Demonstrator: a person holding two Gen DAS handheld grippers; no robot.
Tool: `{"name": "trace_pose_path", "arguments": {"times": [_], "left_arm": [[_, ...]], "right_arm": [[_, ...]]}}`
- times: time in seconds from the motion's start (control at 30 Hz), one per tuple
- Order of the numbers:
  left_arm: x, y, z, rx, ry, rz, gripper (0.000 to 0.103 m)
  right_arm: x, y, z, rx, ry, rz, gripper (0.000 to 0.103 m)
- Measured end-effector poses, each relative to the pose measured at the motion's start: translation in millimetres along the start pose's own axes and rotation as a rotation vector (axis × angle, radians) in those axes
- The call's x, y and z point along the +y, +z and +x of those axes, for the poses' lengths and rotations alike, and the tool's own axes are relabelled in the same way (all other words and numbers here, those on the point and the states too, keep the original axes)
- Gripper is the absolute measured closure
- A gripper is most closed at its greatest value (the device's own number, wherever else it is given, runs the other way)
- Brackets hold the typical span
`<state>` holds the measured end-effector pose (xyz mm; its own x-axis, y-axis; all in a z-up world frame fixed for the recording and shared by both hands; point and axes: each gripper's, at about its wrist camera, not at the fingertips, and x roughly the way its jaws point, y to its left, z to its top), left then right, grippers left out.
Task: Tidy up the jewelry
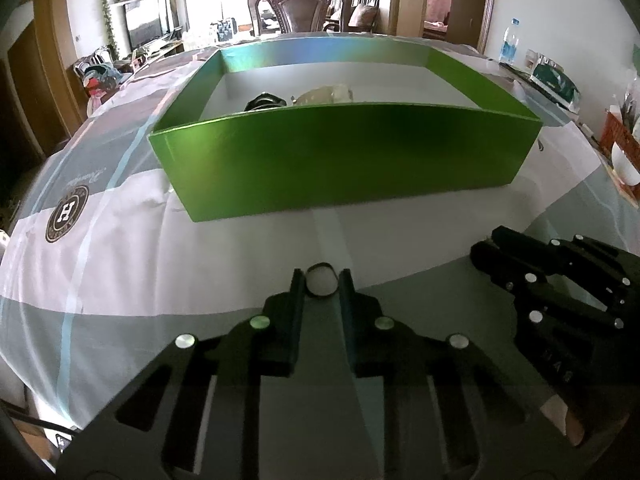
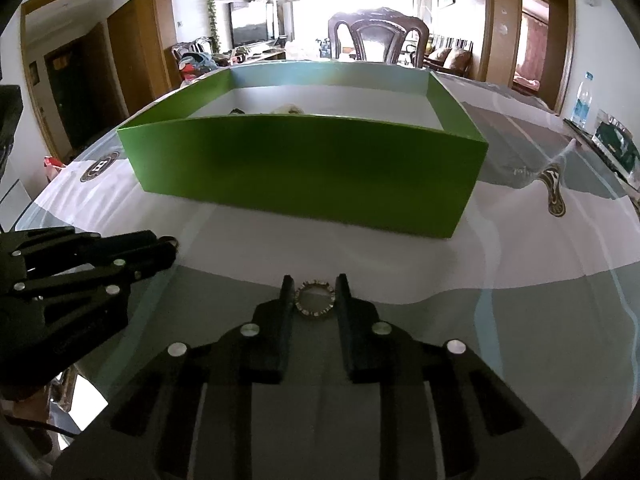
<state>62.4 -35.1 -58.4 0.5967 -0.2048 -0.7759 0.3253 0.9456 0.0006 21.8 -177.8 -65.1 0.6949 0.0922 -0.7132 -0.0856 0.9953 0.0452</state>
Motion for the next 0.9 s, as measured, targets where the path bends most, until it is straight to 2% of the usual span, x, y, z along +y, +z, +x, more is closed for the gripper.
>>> {"name": "trace_pose_path", "arguments": {"times": [0.03,0.07,0.33,0.4,0.43,0.53,0.57,0.63,0.8,0.9], "left_arm": [[1,1,-1,-0.002,0.004,0.000,0.088],[1,3,-2,-0.009,0.008,0.000,0.096],[10,30,-35,-0.125,0.020,-0.012,0.096],[12,27,-34,-0.115,0.007,-0.016,0.084],[11,26,-33,-0.105,0.004,-0.011,0.074],[4,16,-19,-0.054,-0.014,0.011,0.067],[2,13,-15,-0.039,-0.023,0.012,0.060],[-2,9,-7,-0.020,-0.024,0.018,0.058],[-8,8,7,0.007,-0.008,0.030,0.061],[-10,9,8,0.001,-0.017,0.036,0.082]], "right_arm": [[-1,1,-1,-0.003,-0.002,0.002,0.082],[-2,3,-3,-0.011,-0.007,0.002,0.082],[-7,28,-33,-0.127,-0.025,-0.006,0.082],[-6,28,-32,-0.123,-0.020,-0.006,0.082],[-5,26,-29,-0.113,-0.016,-0.008,0.082],[-4,20,-18,-0.072,-0.009,-0.005,0.082],[-4,18,-14,-0.058,-0.008,-0.002,0.082],[-4,14,-7,-0.033,-0.005,0.006,0.082],[-5,9,-3,-0.018,-0.003,0.012,0.082],[-5,8,-2,-0.014,-0.001,0.015,0.082]]}}
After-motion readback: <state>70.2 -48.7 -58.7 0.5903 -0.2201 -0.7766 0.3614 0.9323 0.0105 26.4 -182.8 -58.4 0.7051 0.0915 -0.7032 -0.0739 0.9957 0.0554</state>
